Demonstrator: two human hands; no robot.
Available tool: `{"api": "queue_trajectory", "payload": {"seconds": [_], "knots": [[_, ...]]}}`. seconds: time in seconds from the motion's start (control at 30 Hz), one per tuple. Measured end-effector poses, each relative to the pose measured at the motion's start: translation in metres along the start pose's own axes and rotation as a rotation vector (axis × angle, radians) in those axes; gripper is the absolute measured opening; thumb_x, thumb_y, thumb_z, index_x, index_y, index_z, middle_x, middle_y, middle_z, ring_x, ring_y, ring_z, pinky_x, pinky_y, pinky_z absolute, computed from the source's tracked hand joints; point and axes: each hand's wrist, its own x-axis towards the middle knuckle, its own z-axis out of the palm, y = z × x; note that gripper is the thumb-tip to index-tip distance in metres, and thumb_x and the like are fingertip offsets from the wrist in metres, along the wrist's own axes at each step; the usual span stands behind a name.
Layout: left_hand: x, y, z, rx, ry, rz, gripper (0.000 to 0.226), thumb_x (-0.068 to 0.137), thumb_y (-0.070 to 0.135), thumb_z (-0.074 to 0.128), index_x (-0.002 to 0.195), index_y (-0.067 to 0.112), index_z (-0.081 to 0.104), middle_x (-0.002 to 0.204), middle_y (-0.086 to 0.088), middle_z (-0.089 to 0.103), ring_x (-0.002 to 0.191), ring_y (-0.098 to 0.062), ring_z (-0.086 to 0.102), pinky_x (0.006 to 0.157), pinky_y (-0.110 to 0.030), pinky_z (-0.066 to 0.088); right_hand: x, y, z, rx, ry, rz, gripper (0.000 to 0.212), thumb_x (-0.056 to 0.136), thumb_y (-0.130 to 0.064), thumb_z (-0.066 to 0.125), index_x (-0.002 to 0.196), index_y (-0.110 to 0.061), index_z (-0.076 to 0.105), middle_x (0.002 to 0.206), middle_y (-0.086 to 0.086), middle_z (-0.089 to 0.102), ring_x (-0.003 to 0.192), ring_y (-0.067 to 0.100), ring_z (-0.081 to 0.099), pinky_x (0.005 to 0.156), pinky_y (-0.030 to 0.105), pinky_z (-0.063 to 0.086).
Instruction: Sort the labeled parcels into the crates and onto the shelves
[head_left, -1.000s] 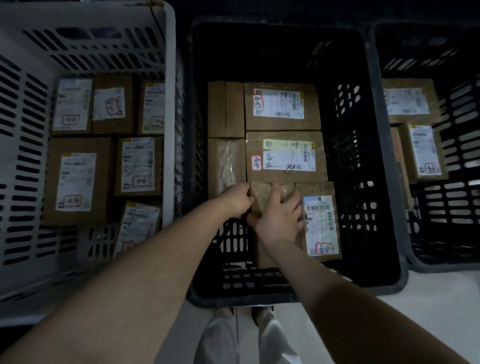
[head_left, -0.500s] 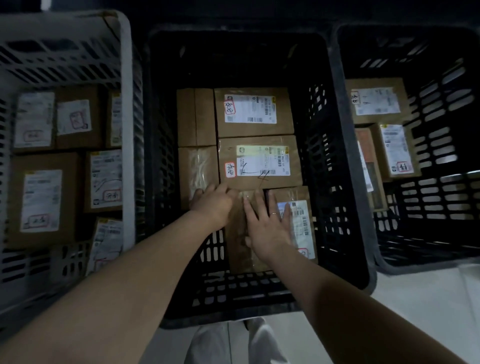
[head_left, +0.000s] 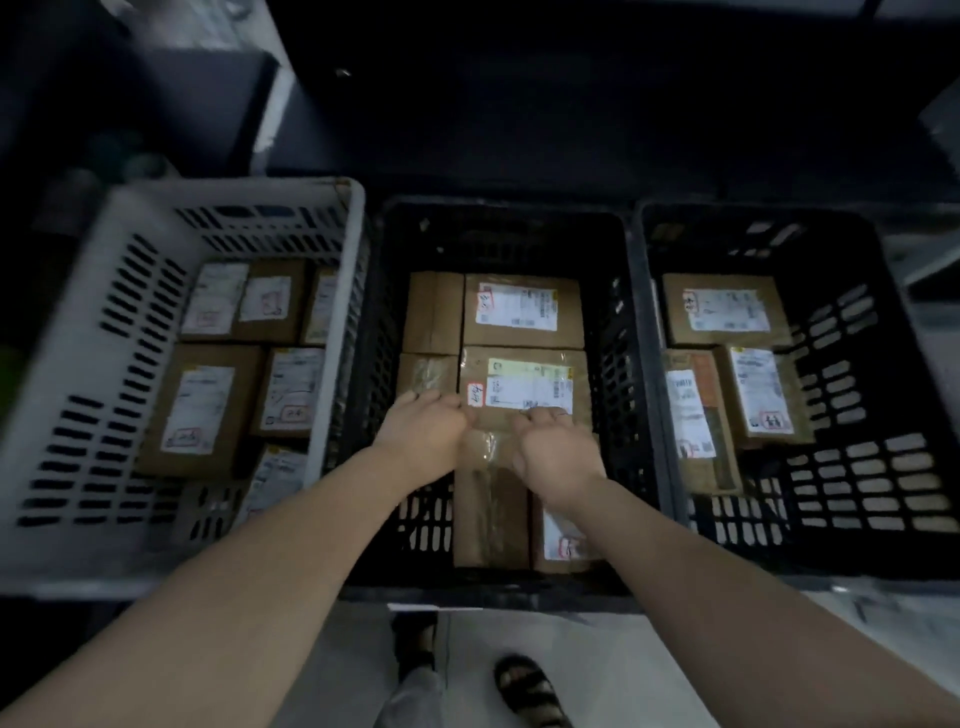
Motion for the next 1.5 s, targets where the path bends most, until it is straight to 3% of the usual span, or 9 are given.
{"api": "queue_trajectory", "payload": {"seconds": [0.13, 0.3, 0.5, 0.67, 0.8, 0.93, 1.07, 1.27, 1.5], "knots": [[-0.066, -0.001, -0.035, 0.047, 0.123, -0.16, 0.034, 0.097, 0.031, 0.042, 0.129, 0.023, 0.048, 0.124, 0.0, 0.052, 0.119, -0.022, 0.044, 0.094, -0.033, 0.033, -0.02, -0.017, -0.051, -0.083, 0.153, -0.161, 0.048, 0.098, -0.033, 0.045, 0.144, -0.02, 0.036, 0.141, 0.007, 0.046, 0.132, 0.03, 0.038, 0.104, 0.04, 0.033], [-0.186, -0.011, -0.092, 0.022, 0.305, -0.399, 0.029, 0.098, 0.032, 0.04, 0.125, 0.024, 0.048, 0.123, 0.001, 0.054, 0.117, -0.021, 0.046, 0.093, -0.035, 0.036, -0.067, -0.094, -0.136, -0.116, 0.418, -0.432, 0.044, 0.097, -0.043, 0.044, 0.138, -0.024, 0.043, 0.13, 0.002, 0.052, 0.125, 0.029, 0.041, 0.097, 0.041, 0.036], [-0.378, -0.031, -0.146, 0.1, 0.53, -0.747, 0.026, 0.095, 0.037, 0.041, 0.117, 0.025, 0.049, 0.116, 0.004, 0.057, 0.112, -0.02, 0.05, 0.087, -0.035, 0.037, -0.149, -0.241, -0.215, -0.056, 0.696, -0.846, 0.034, 0.073, -0.039, 0.077, 0.1, -0.02, 0.069, 0.089, 0.002, 0.067, 0.088, 0.03, 0.064, 0.068, 0.04, 0.05], [-0.562, -0.032, -0.167, 0.19, 0.735, -1.039, 0.026, 0.095, 0.038, 0.043, 0.118, 0.029, 0.051, 0.114, 0.008, 0.059, 0.111, -0.017, 0.051, 0.09, -0.033, 0.036, -0.256, -0.389, -0.252, 0.159, 0.947, -1.224, 0.034, 0.079, -0.041, 0.05, 0.1, -0.021, 0.069, 0.089, -0.002, 0.067, 0.086, 0.026, 0.063, 0.067, 0.036, 0.049], [-0.699, -0.018, -0.167, 0.287, 0.859, -1.189, 0.026, 0.094, 0.037, 0.044, 0.117, 0.029, 0.052, 0.108, 0.009, 0.059, 0.106, -0.016, 0.051, 0.088, -0.032, 0.037, -0.35, -0.49, -0.253, 0.305, 1.052, -1.406, 0.033, 0.083, -0.037, 0.049, 0.104, -0.02, 0.068, 0.095, -0.001, 0.067, 0.089, 0.025, 0.062, 0.071, 0.036, 0.049], [-0.799, -0.004, -0.149, 0.321, 0.862, -1.267, 0.03, 0.094, 0.037, 0.044, 0.122, 0.027, 0.051, 0.112, 0.008, 0.059, 0.109, -0.016, 0.05, 0.092, -0.032, 0.036, -0.43, -0.564, -0.241, 0.317, 1.015, -1.468, 0.039, 0.084, -0.04, 0.046, 0.107, -0.018, 0.068, 0.097, 0.004, 0.068, 0.09, 0.03, 0.062, 0.069, 0.039, 0.051], [-0.854, 0.0, -0.127, 0.271, 0.862, -1.32, 0.032, 0.095, 0.037, 0.043, 0.125, 0.027, 0.049, 0.116, 0.008, 0.057, 0.11, -0.016, 0.048, 0.092, -0.031, 0.034, -0.473, -0.598, -0.227, 0.301, 0.979, -1.518, 0.032, 0.084, -0.031, 0.065, 0.111, -0.015, 0.067, 0.102, 0.007, 0.067, 0.096, 0.033, 0.059, 0.074, 0.043, 0.05], [-0.87, -0.01, -0.119, 0.206, 0.899, -1.305, 0.032, 0.096, 0.038, 0.042, 0.127, 0.029, 0.047, 0.119, 0.009, 0.055, 0.113, -0.015, 0.046, 0.094, -0.03, 0.033, -0.484, -0.621, -0.239, 0.203, 0.903, -1.41, 0.04, 0.095, -0.039, 0.051, 0.131, -0.021, 0.053, 0.129, 0.003, 0.055, 0.12, 0.028, 0.045, 0.092, 0.04, 0.04], [-0.847, -0.052, -0.149, 0.219, 0.933, -1.241, 0.032, 0.096, 0.038, 0.042, 0.126, 0.03, 0.048, 0.118, 0.011, 0.056, 0.111, -0.013, 0.047, 0.092, -0.029, 0.034, -0.447, -0.617, -0.278, 0.23, 0.921, -1.305, 0.044, 0.096, -0.039, 0.05, 0.137, -0.025, 0.048, 0.134, 0.001, 0.049, 0.121, 0.027, 0.043, 0.093, 0.039, 0.039]]}}
